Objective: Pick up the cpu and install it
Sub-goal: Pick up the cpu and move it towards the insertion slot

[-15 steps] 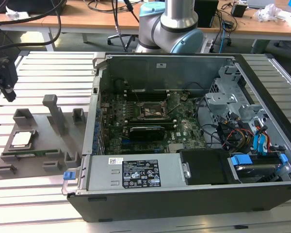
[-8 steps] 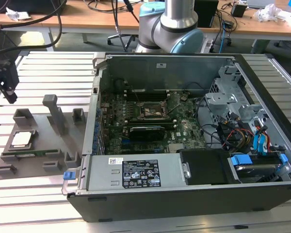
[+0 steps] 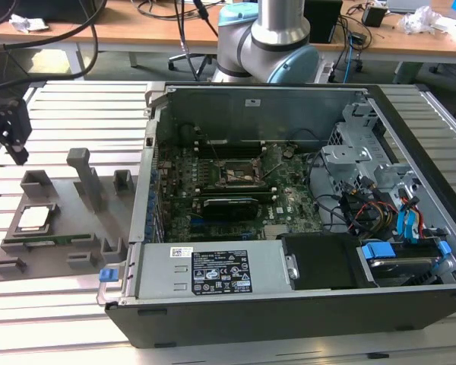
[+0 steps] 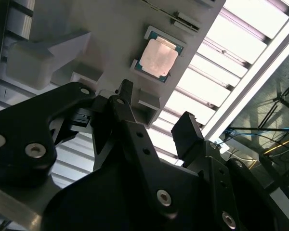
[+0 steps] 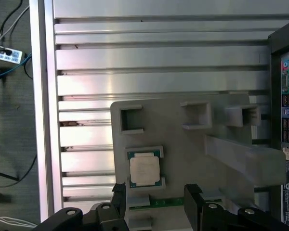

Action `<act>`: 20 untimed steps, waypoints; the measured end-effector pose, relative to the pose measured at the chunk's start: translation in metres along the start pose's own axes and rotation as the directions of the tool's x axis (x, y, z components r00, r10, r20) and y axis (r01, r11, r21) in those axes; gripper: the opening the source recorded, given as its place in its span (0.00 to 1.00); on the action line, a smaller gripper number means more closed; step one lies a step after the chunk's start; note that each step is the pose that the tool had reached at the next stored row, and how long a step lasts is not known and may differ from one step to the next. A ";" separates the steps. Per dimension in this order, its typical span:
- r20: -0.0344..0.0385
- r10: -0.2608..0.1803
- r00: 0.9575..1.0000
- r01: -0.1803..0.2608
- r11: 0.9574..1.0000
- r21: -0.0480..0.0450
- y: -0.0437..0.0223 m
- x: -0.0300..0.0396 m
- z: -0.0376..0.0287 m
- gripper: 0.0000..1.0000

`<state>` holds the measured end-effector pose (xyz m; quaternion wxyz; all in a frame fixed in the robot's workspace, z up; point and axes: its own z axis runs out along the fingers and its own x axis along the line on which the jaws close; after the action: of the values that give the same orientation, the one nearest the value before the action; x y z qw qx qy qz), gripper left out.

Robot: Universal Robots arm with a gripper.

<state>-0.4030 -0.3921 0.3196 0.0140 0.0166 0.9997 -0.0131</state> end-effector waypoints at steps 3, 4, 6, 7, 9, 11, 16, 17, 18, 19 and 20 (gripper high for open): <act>0.000 0.000 1.000 0.000 1.000 0.000 0.0001 0.0000 0.0022 0.60; 0.000 0.000 1.000 0.000 1.000 0.000 0.0001 0.0001 0.0030 0.60; 0.000 0.000 1.000 0.000 1.000 0.000 0.0001 0.0001 0.0042 0.60; 0.000 0.000 1.000 0.000 1.000 0.000 0.0001 0.0001 0.0048 0.60; 0.000 0.000 1.000 0.000 1.000 0.000 0.0002 0.0002 0.0064 0.60; 0.000 0.000 1.000 0.000 1.000 0.000 0.0002 0.0002 0.0084 0.60; 0.000 0.000 1.000 0.000 1.000 0.000 0.0003 0.0004 0.0125 0.60; 0.000 0.000 1.000 0.000 1.000 0.000 0.0003 0.0004 0.0130 0.60; 0.000 0.000 1.000 0.000 1.000 0.000 0.0004 0.0004 0.0139 0.60; 0.000 0.000 1.000 0.000 1.000 0.000 0.0004 0.0004 0.0149 0.60; 0.000 0.000 1.000 0.000 1.000 0.000 0.0004 0.0004 0.0162 0.60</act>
<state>-0.4030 -0.3921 0.3034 0.0140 0.0166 0.9997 -0.0131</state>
